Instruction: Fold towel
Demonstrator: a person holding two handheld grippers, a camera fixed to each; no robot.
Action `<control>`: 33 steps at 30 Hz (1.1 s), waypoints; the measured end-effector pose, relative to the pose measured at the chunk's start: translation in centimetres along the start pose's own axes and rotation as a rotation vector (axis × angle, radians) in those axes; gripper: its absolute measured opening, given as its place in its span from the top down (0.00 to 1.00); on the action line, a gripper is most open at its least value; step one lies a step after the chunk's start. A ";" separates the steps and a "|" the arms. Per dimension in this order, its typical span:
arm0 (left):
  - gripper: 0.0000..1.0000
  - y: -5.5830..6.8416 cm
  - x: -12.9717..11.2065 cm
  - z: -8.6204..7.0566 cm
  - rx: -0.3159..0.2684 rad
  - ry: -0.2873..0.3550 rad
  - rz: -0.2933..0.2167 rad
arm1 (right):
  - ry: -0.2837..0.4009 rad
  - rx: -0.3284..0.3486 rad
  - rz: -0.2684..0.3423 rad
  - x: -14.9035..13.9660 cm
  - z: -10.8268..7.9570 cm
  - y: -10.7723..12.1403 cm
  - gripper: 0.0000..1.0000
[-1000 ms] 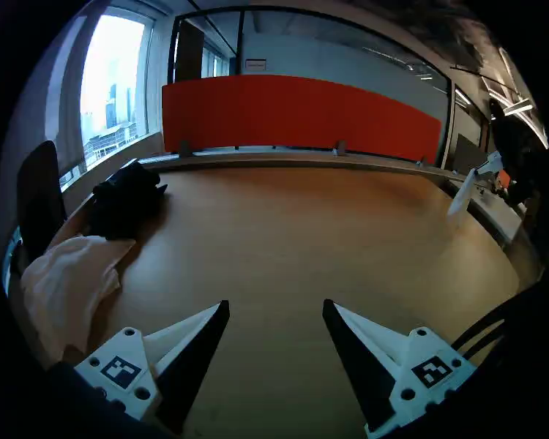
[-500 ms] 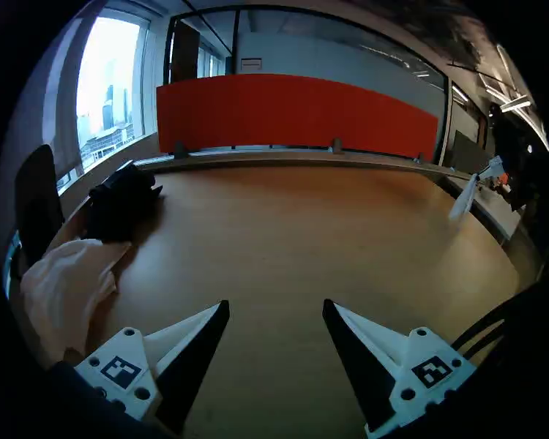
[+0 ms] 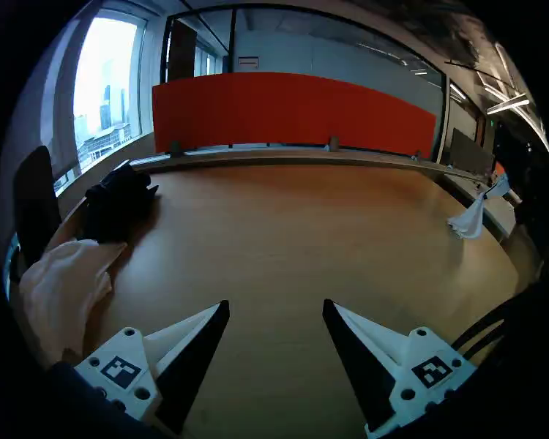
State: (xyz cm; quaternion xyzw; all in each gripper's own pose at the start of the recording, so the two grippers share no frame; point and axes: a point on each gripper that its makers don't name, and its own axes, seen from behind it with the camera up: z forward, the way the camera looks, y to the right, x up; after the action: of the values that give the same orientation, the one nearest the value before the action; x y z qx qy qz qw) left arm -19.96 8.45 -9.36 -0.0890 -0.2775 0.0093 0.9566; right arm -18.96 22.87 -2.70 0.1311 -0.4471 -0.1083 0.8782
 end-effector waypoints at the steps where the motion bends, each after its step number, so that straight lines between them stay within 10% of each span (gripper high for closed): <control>1: 0.05 0.0 0.0 0.0 0.000 0.000 0.001 | -0.007 -0.001 0.004 -0.5 0.0 0.1 0.96; 33: 0.05 -0.1 -0.5 -0.4 0.013 -0.006 0.005 | -0.211 -0.076 0.021 -11.0 2.0 1.8 0.96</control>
State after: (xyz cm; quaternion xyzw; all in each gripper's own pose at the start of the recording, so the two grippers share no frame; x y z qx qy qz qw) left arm -20.15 8.27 -9.94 -0.0836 -0.2800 0.0140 0.9563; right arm -26.85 27.65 -9.30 0.0810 -0.5338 -0.1294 0.8317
